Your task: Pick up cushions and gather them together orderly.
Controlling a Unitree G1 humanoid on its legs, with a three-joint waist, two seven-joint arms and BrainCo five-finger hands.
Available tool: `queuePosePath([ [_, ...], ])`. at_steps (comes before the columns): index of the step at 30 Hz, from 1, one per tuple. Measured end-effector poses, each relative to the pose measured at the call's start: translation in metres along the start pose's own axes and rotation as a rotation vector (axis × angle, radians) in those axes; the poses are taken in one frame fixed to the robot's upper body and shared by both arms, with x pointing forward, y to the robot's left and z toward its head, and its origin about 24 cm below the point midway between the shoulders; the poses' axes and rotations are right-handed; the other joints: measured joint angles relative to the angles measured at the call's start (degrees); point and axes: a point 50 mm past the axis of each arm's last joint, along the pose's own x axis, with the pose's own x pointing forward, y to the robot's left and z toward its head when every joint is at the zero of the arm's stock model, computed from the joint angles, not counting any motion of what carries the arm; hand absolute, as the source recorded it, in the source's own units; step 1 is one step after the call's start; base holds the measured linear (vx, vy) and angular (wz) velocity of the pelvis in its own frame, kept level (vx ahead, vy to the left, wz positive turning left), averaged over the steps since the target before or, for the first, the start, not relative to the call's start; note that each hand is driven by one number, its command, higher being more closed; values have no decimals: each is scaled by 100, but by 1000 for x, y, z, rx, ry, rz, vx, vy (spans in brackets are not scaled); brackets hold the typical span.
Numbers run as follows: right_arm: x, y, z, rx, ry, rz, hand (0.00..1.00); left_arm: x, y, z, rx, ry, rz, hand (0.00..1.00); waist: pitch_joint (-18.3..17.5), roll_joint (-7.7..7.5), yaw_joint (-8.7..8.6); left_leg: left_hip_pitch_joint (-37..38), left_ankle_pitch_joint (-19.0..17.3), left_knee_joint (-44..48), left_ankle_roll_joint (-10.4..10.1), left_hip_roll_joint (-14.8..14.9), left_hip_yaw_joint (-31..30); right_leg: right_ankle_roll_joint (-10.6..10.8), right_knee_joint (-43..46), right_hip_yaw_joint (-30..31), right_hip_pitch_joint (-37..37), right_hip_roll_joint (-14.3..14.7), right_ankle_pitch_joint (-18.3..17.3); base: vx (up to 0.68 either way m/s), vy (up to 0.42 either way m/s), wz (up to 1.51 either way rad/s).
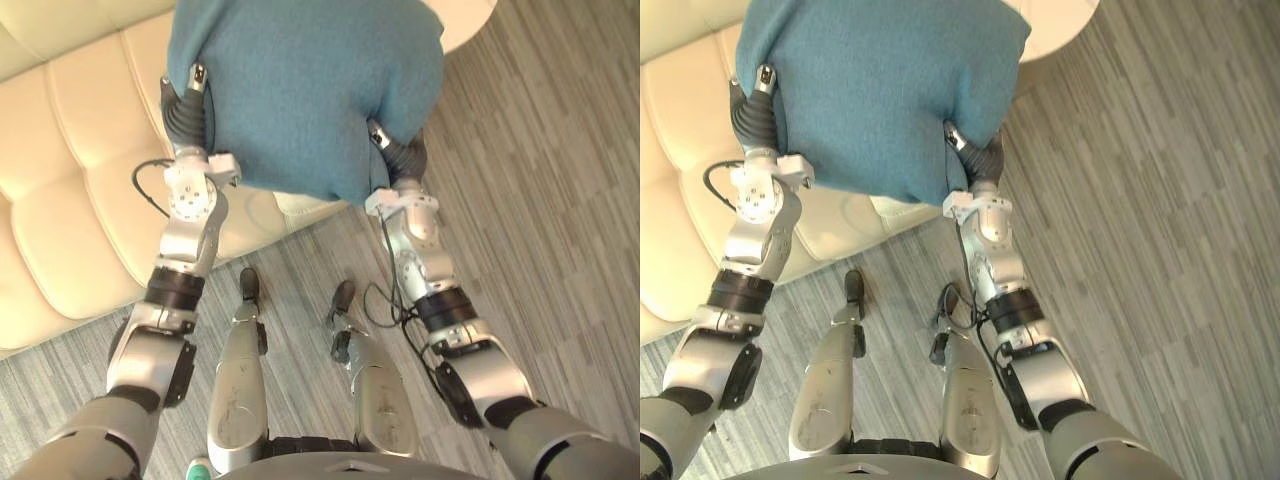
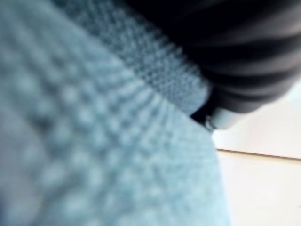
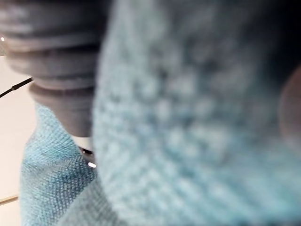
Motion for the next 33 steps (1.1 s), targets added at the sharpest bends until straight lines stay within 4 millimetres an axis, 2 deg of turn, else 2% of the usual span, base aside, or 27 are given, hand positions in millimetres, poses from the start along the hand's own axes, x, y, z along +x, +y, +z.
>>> queuePosePath([
  [4,-30,0,-9,21,21,45,100,-38,13,-7,-51,7,20,100,-111,33,4,756,0,-363,-35,-47,-15,44,111,-7,570,-37,-258,68,-37,9],
  [6,-49,-8,-19,-2,49,49,100,-70,16,-15,-112,47,45,100,-675,91,-19,866,85,-696,-42,-106,-5,79,84,-24,555,-70,-348,138,-7,9],
  [8,-63,-14,-24,-4,71,49,100,-91,17,-20,-141,82,60,100,-969,168,-9,1104,177,-980,-43,-141,21,108,74,-24,667,-94,-394,164,-13,6],
  [11,-85,-19,-31,-19,111,51,100,-117,21,-23,-159,131,76,100,-1278,283,-25,1484,201,-1171,-64,-188,-15,166,67,-4,997,-126,-483,155,-3,14],
  [14,-110,-18,-32,-13,137,69,100,-140,30,-21,-159,159,87,100,-1542,296,-52,1810,192,-1287,-77,-233,-128,212,35,-16,1365,-150,-617,86,3,20],
  [17,-126,-14,-29,-25,139,99,100,-160,39,-21,-155,186,106,100,-1825,311,-42,1963,181,-1338,-87,-261,-259,267,5,-43,1583,-156,-686,37,11,21],
  [21,-132,-14,-26,-42,122,104,100,-169,40,-24,-168,215,113,100,-2015,335,-25,1773,178,-1139,-92,-301,-655,257,93,-344,1753,-177,-811,-61,7,57],
  [23,-132,-14,-23,-46,98,102,100,-170,37,-25,-185,223,105,100,-2057,413,-74,1355,180,-758,-154,-360,-1204,215,371,-765,1670,-211,-988,-138,-47,111],
  [25,-129,-14,-22,-49,87,105,100,-171,36,-25,-190,225,105,100,-2091,474,3,1127,239,-703,-284,-364,-1383,153,660,-924,1477,-251,-1109,-193,-79,76],
  [26,-124,-12,-20,-73,67,112,100,-171,36,-26,-206,227,113,100,-2096,569,74,958,93,-741,-207,-272,-1220,87,824,-1100,1365,-279,-1155,-255,-95,74],
  [27,-119,-12,-19,-96,54,114,100,-171,36,-27,-211,234,118,100,-2096,587,72,844,-290,-690,-93,-157,-798,46,780,-1267,1375,-376,-1123,-216,-49,68],
  [28,-116,-13,-19,-101,51,113,100,-171,36,-27,-211,235,118,100,-2098,538,77,783,-383,-582,-22,-112,-558,10,746,-1316,1359,-482,-1100,-155,68,59],
  [29,-109,-12,-20,-120,40,116,100,-172,36,-28,-210,241,116,100,-2083,481,79,593,-505,65,181,-77,-109,-79,730,-1424,1313,-740,-1029,-143,86,39],
  [30,-106,-12,-20,-139,34,111,100,-173,36,-30,-209,247,119,100,-2096,495,47,575,-539,533,263,-23,65,-63,651,-1438,1336,-861,-920,-138,75,28],
  [31,-106,-13,-20,-142,34,110,100,-173,35,-30,-210,248,120,100,-2097,497,41,584,-545,606,264,-5,91,-59,633,-1442,1349,-871,-902,-126,80,22],
  [32,-106,-14,-21,-151,37,104,100,-173,35,-31,-212,250,119,100,-2159,566,-32,794,-744,973,186,322,294,45,383,-1534,1487,-935,-662,-126,172,25],
  [33,-105,-17,-19,-155,31,95,100,-174,32,-31,-217,253,110,100,-2263,668,-115,966,-833,935,74,500,377,126,270,-1602,1524,-950,-547,-102,219,33],
])
